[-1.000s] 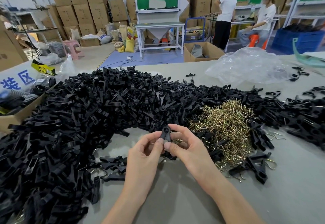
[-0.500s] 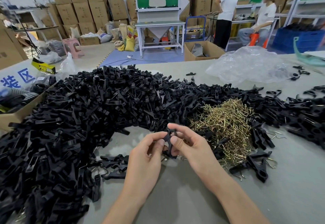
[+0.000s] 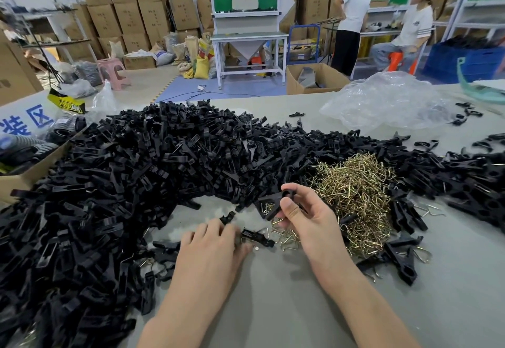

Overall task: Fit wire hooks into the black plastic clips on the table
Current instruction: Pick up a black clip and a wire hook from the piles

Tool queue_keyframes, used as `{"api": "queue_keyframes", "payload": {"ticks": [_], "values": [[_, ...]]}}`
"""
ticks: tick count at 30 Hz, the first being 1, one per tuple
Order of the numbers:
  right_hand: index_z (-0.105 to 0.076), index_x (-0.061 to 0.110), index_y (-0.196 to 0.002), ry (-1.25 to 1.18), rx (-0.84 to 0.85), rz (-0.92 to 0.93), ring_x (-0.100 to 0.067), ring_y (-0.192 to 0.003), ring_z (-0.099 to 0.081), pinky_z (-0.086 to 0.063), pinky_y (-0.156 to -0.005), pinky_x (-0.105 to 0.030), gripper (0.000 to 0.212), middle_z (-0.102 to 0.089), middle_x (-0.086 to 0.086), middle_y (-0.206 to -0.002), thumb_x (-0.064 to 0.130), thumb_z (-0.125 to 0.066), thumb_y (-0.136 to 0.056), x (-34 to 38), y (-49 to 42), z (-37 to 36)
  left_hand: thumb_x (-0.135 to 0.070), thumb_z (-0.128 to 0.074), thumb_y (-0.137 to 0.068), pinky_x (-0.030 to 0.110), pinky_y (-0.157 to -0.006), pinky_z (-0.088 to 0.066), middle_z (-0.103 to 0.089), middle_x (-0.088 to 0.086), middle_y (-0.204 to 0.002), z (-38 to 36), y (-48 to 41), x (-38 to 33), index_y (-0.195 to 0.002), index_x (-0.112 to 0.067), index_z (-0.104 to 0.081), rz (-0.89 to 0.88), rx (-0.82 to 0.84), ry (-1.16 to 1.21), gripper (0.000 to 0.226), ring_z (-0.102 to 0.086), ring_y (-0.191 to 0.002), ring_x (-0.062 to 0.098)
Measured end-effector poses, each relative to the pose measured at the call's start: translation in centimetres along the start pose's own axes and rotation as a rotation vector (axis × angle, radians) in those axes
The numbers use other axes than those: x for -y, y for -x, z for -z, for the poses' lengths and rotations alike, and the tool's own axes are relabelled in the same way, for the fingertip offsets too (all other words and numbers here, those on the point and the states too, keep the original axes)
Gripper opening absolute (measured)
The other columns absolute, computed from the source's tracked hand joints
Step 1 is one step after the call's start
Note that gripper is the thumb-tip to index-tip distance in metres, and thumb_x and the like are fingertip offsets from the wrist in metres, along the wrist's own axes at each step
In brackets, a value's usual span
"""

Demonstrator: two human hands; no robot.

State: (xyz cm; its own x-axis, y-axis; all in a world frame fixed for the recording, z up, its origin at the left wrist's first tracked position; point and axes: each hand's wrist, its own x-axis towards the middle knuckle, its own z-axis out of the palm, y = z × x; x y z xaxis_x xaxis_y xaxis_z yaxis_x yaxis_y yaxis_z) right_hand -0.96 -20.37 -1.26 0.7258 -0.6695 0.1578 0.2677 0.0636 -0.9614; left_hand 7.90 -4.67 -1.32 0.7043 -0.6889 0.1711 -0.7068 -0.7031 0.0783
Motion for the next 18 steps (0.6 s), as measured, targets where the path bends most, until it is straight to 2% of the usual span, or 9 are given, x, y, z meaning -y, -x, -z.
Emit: {"api": "queue_keyframes", "payload": {"ticks": [4,7,10,13,18], "values": [[-0.073,0.036,-0.098,0.003,0.002,-0.003,-0.012,-0.076,-0.068,-0.056,-0.07,-0.022,0.025,-0.067,0.013,-0.081,0.012,-0.066,-0.095,-0.1,0.0,-0.2,-0.054,-0.034,-0.101,0.025,-0.093,-0.031,-0.049,-0.018,-0.11,-0.2,-0.4,0.1,-0.115,-0.039,-0.051,-0.023,0.003,0.028,0.026,-0.05,-0.108,0.009],[-0.073,0.032,-0.101,0.006,-0.01,0.003,-0.012,-0.077,-0.068,-0.056,-0.069,-0.022,0.023,-0.067,0.003,-0.088,0.011,-0.066,-0.095,-0.1,0.0,-0.2,-0.05,-0.037,-0.101,0.026,-0.092,-0.033,-0.05,-0.017,-0.107,-0.4,-0.2,0.1,-0.112,-0.037,-0.054,-0.021,-0.014,0.045,0.024,-0.052,-0.103,0.009],[-0.071,0.027,-0.106,0.018,-0.009,0.0,-0.012,-0.077,-0.069,-0.057,-0.071,-0.023,0.019,-0.066,-0.006,-0.096,0.013,-0.066,-0.095,-0.2,0.0,-0.2,-0.045,-0.052,-0.097,0.034,-0.084,-0.043,-0.058,-0.008,-0.102,-0.7,0.0,-0.3,-0.121,-0.029,-0.061,-0.032,-0.087,0.054,0.03,-0.06,-0.094,0.019],[-0.071,0.029,-0.105,0.012,-0.012,0.004,-0.01,-0.077,-0.069,-0.057,-0.071,-0.023,0.02,-0.066,-0.002,-0.093,0.014,-0.067,-0.094,-0.2,0.1,-0.3,-0.052,-0.037,-0.102,0.031,-0.09,-0.035,-0.05,-0.011,-0.114,-1.2,-0.2,-0.3,-0.134,-0.037,-0.051,-0.041,-0.048,0.049,0.038,-0.051,-0.108,0.015],[-0.071,0.028,-0.105,0.009,-0.016,0.006,-0.009,-0.075,-0.068,-0.056,-0.068,-0.021,0.02,-0.066,0.004,-0.088,0.012,-0.066,-0.094,-0.3,0.0,-0.4,-0.045,-0.036,-0.103,0.026,-0.088,-0.029,-0.047,-0.017,-0.116,-1.6,-0.5,-0.7,-0.123,-0.039,-0.053,-0.062,-0.069,0.107,0.027,-0.049,-0.11,0.01]]}}
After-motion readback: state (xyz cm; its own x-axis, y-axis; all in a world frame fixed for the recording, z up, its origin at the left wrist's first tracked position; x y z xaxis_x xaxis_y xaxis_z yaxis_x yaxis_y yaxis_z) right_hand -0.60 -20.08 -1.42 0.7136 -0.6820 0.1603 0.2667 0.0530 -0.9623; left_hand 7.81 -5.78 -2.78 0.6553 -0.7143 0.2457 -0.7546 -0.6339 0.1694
